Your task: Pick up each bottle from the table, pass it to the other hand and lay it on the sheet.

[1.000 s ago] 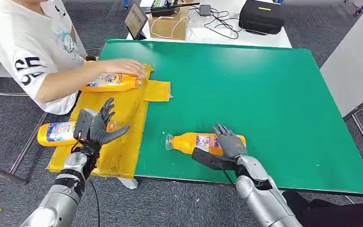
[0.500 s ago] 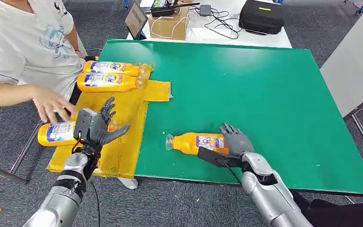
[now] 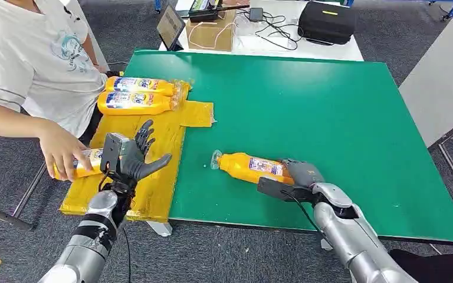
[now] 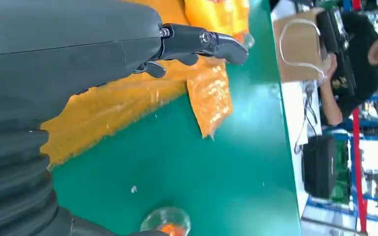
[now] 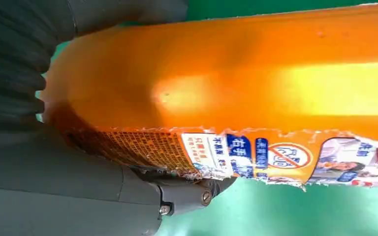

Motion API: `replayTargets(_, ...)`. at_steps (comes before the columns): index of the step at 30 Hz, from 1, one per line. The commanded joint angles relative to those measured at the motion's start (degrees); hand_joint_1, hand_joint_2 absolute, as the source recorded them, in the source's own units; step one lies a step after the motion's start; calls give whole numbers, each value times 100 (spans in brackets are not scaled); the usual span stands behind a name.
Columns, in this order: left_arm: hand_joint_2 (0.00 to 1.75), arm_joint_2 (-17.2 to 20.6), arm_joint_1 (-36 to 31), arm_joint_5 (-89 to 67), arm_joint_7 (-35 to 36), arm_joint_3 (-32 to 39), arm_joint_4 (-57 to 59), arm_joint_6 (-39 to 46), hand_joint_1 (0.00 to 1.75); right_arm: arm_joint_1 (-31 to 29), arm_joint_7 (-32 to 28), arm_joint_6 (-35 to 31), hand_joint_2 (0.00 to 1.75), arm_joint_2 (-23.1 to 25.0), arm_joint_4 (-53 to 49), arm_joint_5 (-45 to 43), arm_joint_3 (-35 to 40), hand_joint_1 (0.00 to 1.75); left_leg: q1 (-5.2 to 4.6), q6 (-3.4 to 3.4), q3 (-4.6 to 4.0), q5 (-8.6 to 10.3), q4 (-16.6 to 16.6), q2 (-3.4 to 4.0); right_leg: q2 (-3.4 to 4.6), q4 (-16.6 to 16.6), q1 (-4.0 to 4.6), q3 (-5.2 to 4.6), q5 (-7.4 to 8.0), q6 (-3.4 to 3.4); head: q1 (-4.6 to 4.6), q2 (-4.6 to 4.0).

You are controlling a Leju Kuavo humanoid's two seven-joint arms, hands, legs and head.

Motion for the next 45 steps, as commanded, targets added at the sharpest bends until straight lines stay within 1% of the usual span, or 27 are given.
replayTargets(1,175,-11,-199,127,48,-344,110,102,0,64,2,167,175,-154,550,-262,302,175,12,-7,29,-11,-1,-16,-22,-9,13,40,-15,-11,-4,0)
replayTargets(4,175,8,-357,128,113,-471,373,206,0,28,-133,96,175,-40,630,-573,250,175,10,-6,24,-8,-2,-15,-19,-8,11,33,-11,-8,-4,-2)
replayTargets(6,175,21,-451,134,96,-496,495,284,0,40,-270,-46,175,105,583,-899,52,175,9,-6,24,-7,-3,-17,-20,-8,11,33,-10,-8,-2,-2)
replayTargets(7,175,38,-484,146,73,-514,520,329,0,75,-361,-202,175,247,487,-1177,-151,175,12,-8,32,-9,-4,-17,-22,-10,14,42,-12,-11,-2,0)
replayTargets(8,175,48,-469,148,65,-517,488,366,0,118,-360,-331,175,326,380,-1244,-227,175,10,-6,26,-6,-4,-10,-15,-10,12,33,-8,-9,-2,-2)
replayTargets(11,175,49,-353,180,140,-512,376,467,0,446,-419,-1141,175,821,-147,-1482,-715,175,12,-10,33,-10,-8,2,-3,-10,14,36,-9,-14,0,0)
replayTargets(12,175,51,-331,200,166,-522,373,471,0,522,-439,-1191,175,957,-269,-1557,-803,175,8,-9,25,-9,-8,15,10,-7,9,23,-4,-11,-2,-2)
replayTargets(15,175,57,-279,212,181,-576,314,488,0,713,-624,-1528,175,1257,-622,-1756,-981,175,15,-18,43,-27,-1,26,15,3,17,38,-21,-22,-2,-2)
replayTargets(16,175,52,-264,235,201,-577,277,493,0,741,-661,-1567,175,1293,-694,-1804,-1002,175,9,-11,22,-13,-4,22,11,1,14,16,-9,-12,-4,-2)
replayTargets(17,175,51,-253,245,213,-578,245,495,0,748,-658,-1560,175,1304,-735,-1806,-982,175,9,-13,29,-17,-5,21,7,2,14,24,-14,-15,-2,-2)
replayTargets(18,175,48,-236,271,256,-581,196,503,0,760,-689,-1666,175,1330,-798,-1812,-1014,175,5,-8,11,-9,-4,17,6,4,10,7,-8,-8,-4,0)
replayTargets(19,175,56,-222,272,300,-624,145,503,0,768,-765,-1696,175,1395,-855,-1915,-1077,175,7,-10,17,-15,-3,17,6,6,13,13,-14,-11,-4,-2)
replayTargets(20,175,70,-209,285,378,-670,128,457,0,782,-828,-1753,175,1435,-917,-1945,-1096,175,3,-7,2,-9,-2,14,5,9,9,-4,-9,-7,-4,-2)
replayTargets(21,175,69,-193,288,391,-697,110,448,0,785,-842,-1774,175,1483,-958,-1956,-1094,175,9,-8,7,-15,-1,19,9,8,13,2,-12,-9,-7,0)
replayTargets(22,175,37,-192,466,517,-685,147,257,0,774,-887,-1785,175,1557,-960,-2013,-1081,175,11,-8,10,-19,2,20,9,11,12,3,-17,-10,-4,-2)
replayTargets(23,175,33,-194,507,543,-712,178,202,0,747,-889,-1810,175,1593,-941,-1990,-1047,175,10,-5,-5,-11,0,16,7,9,10,-10,-10,-6,-2,-2)
replayTargets(24,175,33,-244,569,571,-812,268,18,0,663,-909,-1773,175,1682,-810,-2061,-1007,175,13,-6,8,-22,6,20,9,12,14,5,-19,-10,-2,0)
replayTargets(25,175,15,-254,560,568,-834,281,33,0,645,-914,-1779,175,1705,-792,-2053,-985,175,7,-5,-8,-12,-1,20,12,10,7,-11,-9,-7,-2,0)
replayTargets(28,175,4,-272,555,567,-854,304,42,0,625,-916,-1813,175,1734,-749,-2037,-965,175,2,-5,-18,-4,-4,12,3,6,3,-20,-5,-5,-4,-2)
replayTargets(31,175,14,-283,570,566,-857,315,45,0,612,-935,-1828,175,1714,-709,-2049,-964,175,7,-9,-4,-14,2,6,-1,8,9,-4,-14,-11,-4,-2)
replayTargets(33,175,23,-284,596,565,-872,312,34,0,598,-944,-1808,175,1696,-680,-2060,-943,175,4,-6,-14,-8,-1,6,1,6,5,-15,-8,-7,-2,0)
replayTargets(34,175,2,-315,629,554,-936,291,-78,0,557,-974,-1763,175,1760,-629,-2120,-926,175,7,-9,2,-16,1,7,0,7,9,2,-16,-11,-4,0)
replayTargets(36,175,-45,-364,803,688,-1039,266,-371,0,404,-1014,-1688,175,1848,-415,-2084,-772,175,6,-6,-16,-8,1,8,3,7,7,-16,-7,-7,-2,0)
replayTargets(37,175,-70,-380,964,776,-1116,236,-558,0,285,-1031,-1661,175,1915,-218,-2105,-696,175,7,-8,-3,-16,4,9,3,10,9,-3,-15,-11,-4,-2)
replayTargets(39,175,-72,-347,1374,873,-1254,126,-851,0,123,-1062,-1639,175,2002,70,-2147,-593,175,3,-5,-19,-7,0,10,4,9,5,-21,-6,-7,-2,0)
replayTargets(40,175,-80,-326,1431,876,-1300,66,-887,0,85,-1061,-1607,175,2050,156,-2170,-568,175,7,-8,-9,-17,9,20,12,15,9,-12,-13,-10,-2,-2)
replayTargets(45,175,-106,-307,1564,916,-1493,-247,-936,0,-9,-1128,-1513,175,2184,435,-2143,-360,175,5,-5,-20,-6,0,9,3,7,6,-20,-6,-5,-2,-2)
